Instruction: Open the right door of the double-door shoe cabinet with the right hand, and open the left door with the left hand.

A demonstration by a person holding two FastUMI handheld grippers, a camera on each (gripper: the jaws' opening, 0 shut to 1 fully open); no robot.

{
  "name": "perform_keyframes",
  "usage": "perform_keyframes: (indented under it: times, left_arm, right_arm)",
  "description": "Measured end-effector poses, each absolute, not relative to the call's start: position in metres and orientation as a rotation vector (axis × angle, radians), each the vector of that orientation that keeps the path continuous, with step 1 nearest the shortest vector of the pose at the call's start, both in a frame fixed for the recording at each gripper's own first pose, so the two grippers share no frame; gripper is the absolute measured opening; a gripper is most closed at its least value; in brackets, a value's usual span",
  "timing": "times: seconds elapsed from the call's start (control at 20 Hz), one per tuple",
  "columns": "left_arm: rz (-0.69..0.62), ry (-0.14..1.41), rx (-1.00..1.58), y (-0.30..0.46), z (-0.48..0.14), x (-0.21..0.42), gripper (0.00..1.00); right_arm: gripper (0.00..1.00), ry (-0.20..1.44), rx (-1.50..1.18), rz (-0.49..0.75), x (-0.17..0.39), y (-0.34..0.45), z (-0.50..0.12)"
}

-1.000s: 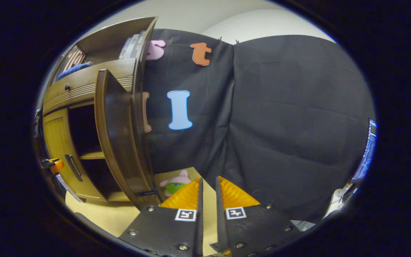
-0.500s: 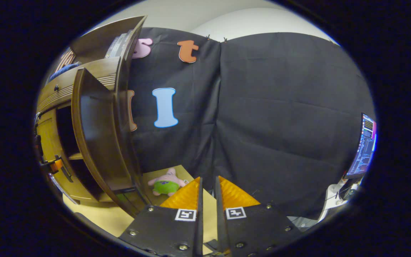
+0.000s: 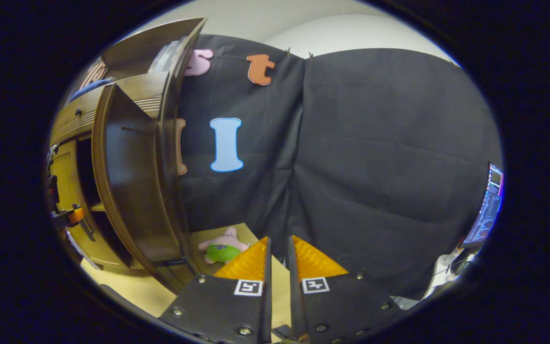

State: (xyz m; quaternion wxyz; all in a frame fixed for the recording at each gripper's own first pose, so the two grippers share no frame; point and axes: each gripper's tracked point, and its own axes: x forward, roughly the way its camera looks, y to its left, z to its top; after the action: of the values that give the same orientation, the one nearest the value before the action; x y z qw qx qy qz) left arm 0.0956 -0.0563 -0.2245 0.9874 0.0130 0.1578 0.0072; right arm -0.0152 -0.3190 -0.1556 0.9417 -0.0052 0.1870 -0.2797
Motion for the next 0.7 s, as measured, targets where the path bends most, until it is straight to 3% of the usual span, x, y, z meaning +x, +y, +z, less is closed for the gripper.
perform_keyframes:
  times: [0.1, 0.7]
  left_arm:
    - [0.016, 0.313, 0.015, -0.057, -0.224, 0.094, 0.32]
    - [0.085, 0.302, -0.044, -0.048, -0.217, 0.048, 0.31]
  right_arm:
    - [0.16, 0.379, -0.021, -0.565, -0.016, -0.319, -0.154]
    - [0.16, 0.358, -0.022, -0.520, -0.017, -0.315, -0.144]
